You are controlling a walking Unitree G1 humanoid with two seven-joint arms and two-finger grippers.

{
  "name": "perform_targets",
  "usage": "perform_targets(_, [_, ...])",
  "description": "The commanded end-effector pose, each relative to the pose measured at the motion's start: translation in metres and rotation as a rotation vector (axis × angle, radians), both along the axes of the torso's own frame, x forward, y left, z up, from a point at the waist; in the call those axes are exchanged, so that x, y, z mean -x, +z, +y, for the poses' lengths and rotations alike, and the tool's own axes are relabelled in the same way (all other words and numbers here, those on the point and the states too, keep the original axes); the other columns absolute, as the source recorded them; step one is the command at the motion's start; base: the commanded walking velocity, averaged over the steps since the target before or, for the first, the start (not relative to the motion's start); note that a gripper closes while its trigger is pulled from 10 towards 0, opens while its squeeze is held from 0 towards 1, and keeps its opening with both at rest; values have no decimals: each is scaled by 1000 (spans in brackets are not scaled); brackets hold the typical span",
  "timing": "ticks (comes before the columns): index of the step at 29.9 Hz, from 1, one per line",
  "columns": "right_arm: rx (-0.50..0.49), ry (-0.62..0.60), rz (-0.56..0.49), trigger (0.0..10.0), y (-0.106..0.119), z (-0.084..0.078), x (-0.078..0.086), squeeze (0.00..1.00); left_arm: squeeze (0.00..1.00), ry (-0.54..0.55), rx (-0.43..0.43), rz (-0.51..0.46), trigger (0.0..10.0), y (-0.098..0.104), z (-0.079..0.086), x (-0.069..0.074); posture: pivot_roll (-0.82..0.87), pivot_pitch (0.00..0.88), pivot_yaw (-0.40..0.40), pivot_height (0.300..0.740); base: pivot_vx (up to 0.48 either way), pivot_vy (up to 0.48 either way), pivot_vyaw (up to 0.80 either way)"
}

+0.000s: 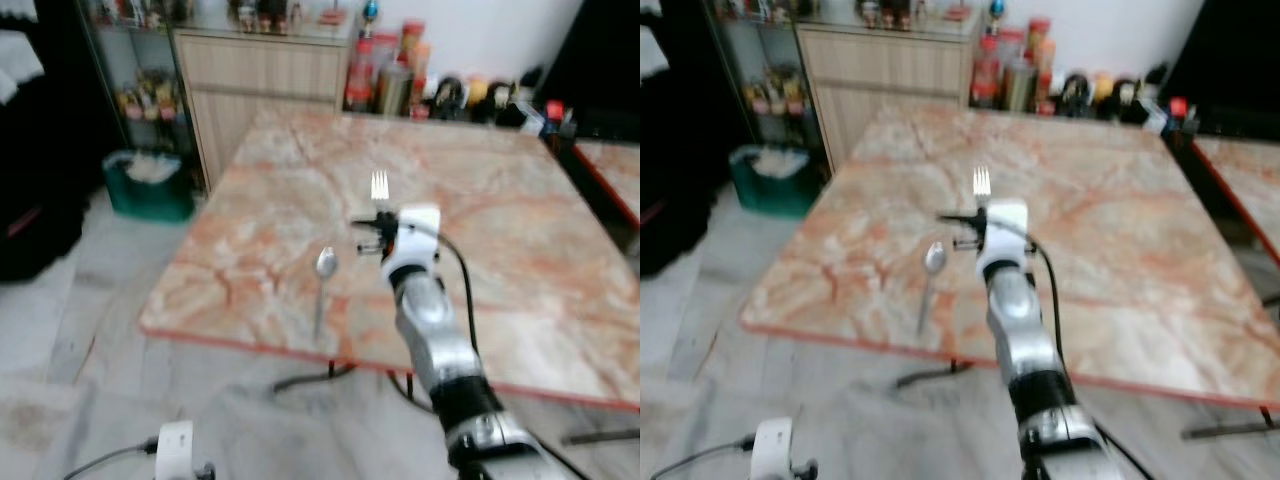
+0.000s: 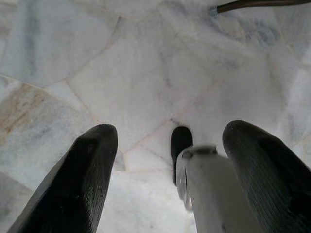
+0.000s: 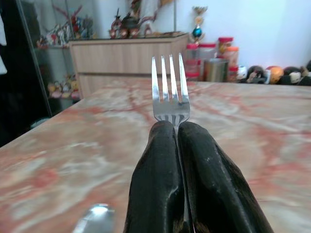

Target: Setting the table

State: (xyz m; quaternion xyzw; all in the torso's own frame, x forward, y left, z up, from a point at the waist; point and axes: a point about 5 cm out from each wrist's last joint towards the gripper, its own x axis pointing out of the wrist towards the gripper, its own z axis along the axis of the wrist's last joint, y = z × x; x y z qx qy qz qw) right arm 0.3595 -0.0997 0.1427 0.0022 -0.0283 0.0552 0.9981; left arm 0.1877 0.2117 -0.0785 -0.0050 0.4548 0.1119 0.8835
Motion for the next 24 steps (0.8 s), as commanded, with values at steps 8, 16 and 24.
perform_targets(8, [23,-17,-45,10000,10,-8,-1,0,0,-11,14,15,10000,-3,-7,3,-47,0,-2,740,0,-480,0])
perform_targets(16, [34,-17,-61,10000,11,-8,1,0,0,-12,16,20,10000,-4,-8,6,-53,0,-2,740,0,-480,0])
perform_targets(24, [41,7,-69,10000,12,-5,2,0,0,-24,14,26,10000,-5,-9,8,-57,0,-2,740,0,-480,0])
